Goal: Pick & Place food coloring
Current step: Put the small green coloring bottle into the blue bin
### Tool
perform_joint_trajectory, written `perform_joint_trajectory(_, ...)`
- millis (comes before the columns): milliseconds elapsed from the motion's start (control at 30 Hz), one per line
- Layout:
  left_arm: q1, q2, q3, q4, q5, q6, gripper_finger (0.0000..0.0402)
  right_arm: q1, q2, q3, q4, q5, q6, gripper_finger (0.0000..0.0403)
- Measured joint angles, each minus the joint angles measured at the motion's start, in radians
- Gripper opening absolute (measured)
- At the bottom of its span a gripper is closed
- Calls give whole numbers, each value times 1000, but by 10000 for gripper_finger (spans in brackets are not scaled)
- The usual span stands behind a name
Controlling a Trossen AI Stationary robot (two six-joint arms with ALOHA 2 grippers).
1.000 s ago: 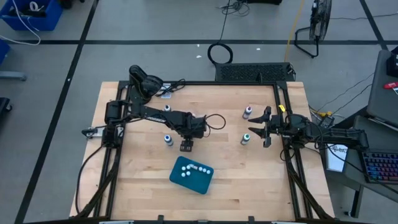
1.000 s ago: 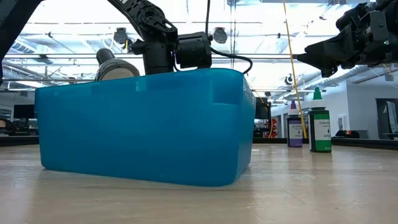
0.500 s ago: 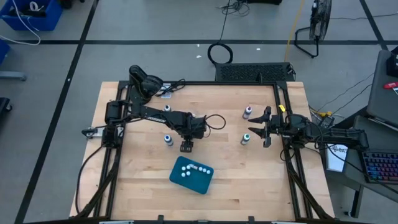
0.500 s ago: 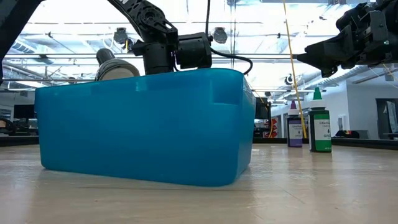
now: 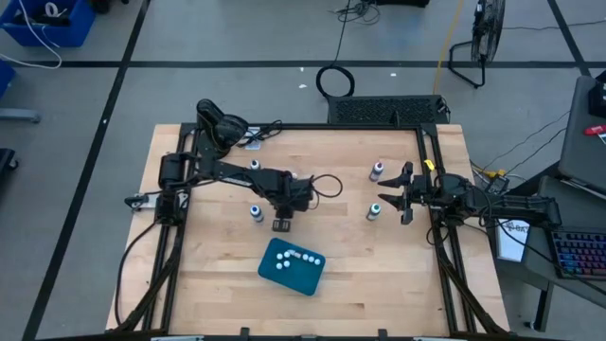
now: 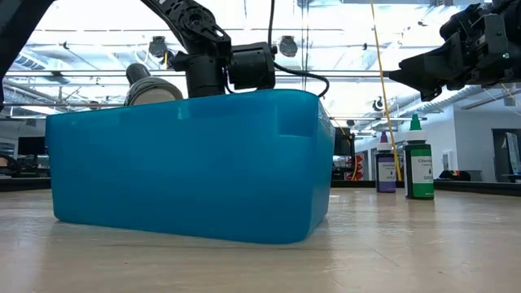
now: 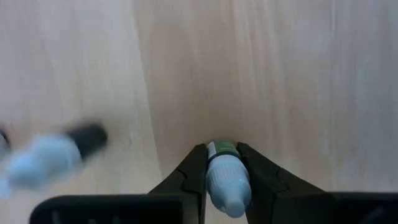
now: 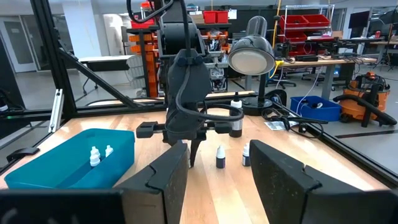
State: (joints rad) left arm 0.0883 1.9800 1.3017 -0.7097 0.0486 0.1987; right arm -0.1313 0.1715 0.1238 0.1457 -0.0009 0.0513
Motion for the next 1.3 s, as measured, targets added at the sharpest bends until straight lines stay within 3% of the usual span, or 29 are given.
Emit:
perform_joint_trajectory(300,-84,-137,11,-106,-99,-75,66,0,2,0,4,0,0,160)
perform_joint_trajectory(600,-279,-274,12,-90,-102,-253,66,0,10,0,4,0,0,160)
perform_joint_trajectory(867,-388,-221,12,-81,-109,-387,66,0,10,0,4,0,0,160)
perform_joint_trajectory(1300,-392,-73,12,-3,-102,-397,66,0,11,0,4,0,0,160)
